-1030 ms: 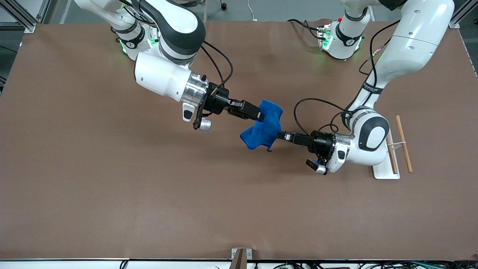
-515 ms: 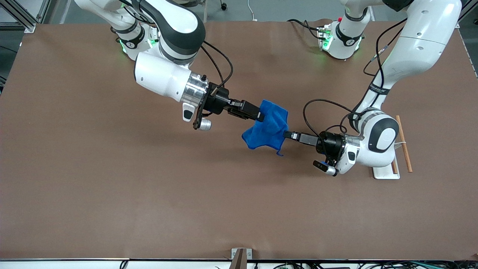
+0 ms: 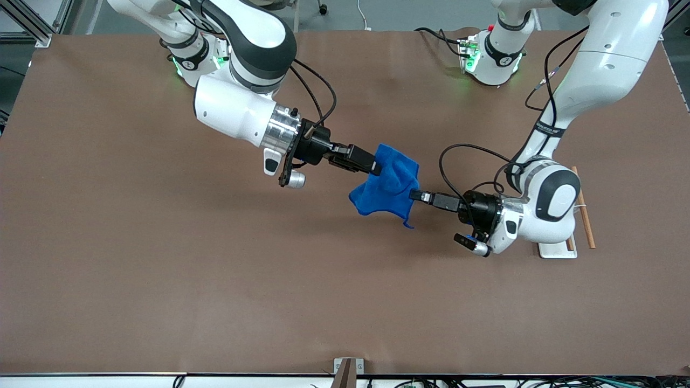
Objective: Right arm passes towel to left arm to hang
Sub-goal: 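Open the right gripper and pull the towel away with the left gripper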
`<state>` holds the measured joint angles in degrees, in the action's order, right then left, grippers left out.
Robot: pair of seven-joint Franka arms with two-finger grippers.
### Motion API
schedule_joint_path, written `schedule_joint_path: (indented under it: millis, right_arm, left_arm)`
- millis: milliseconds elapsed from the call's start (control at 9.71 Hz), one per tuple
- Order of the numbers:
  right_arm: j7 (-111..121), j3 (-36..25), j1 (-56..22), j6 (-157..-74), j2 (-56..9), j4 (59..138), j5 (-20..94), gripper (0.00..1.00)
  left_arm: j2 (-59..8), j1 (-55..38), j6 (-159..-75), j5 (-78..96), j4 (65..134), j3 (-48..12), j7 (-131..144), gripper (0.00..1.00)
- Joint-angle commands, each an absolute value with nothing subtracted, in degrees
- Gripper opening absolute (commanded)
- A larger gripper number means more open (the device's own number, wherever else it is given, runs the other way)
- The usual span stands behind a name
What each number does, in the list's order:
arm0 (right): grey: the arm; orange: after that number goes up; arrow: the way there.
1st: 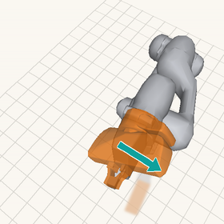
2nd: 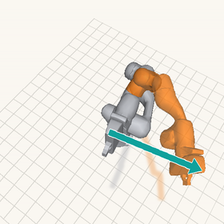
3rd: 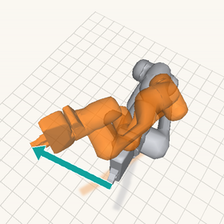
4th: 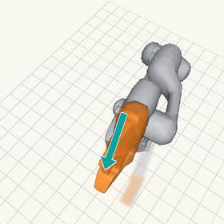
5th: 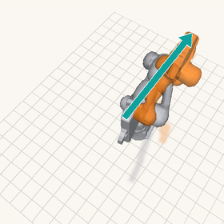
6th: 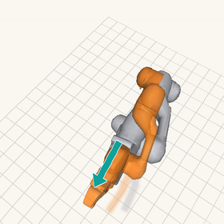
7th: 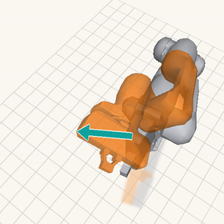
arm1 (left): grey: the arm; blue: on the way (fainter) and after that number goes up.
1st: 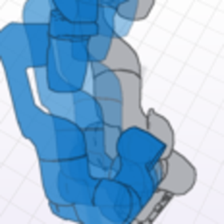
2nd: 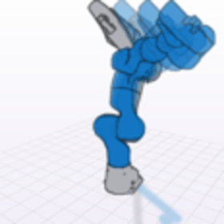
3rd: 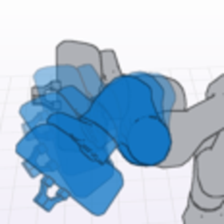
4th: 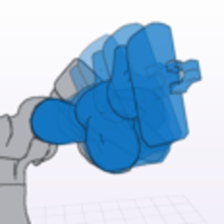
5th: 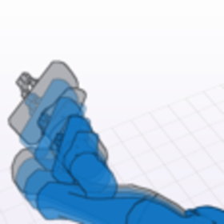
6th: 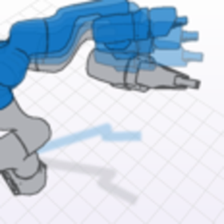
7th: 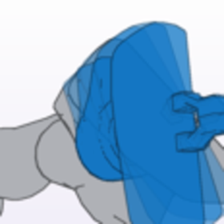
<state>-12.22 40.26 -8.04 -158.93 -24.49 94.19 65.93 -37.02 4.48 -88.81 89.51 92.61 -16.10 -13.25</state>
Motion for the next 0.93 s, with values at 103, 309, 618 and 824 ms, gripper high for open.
schedule_joint_path:
  millis: [103,309,618,824]
  right_arm:
    - [-12.57,40.43,-6.69,-158.82,-24.18,95.09,66.10,1.00]
    - [-12.13,39.99,-1.79,-155.95,-22.25,99.64,57.98,1.00]
    - [-12.57,31.23,0.79,-144.34,-19.96,101.59,40.48,1.00]
    - [-12.57,23.51,0.97,-139.17,-15.58,104.93,29.32,1.00]
  left_arm:
    - [-35.33,4.22,-92.28,78.27,83.54,-14.33,4.77,0.00]
    - [-34.29,4.13,-92.29,69.65,78.42,-12.67,16.47,0.00]
    - [-32.96,5.27,-92.37,52.27,76.29,-11.09,25.20,0.00]
    - [-31.12,5.36,-92.98,35.78,76.29,-10.11,28.46,0.00]
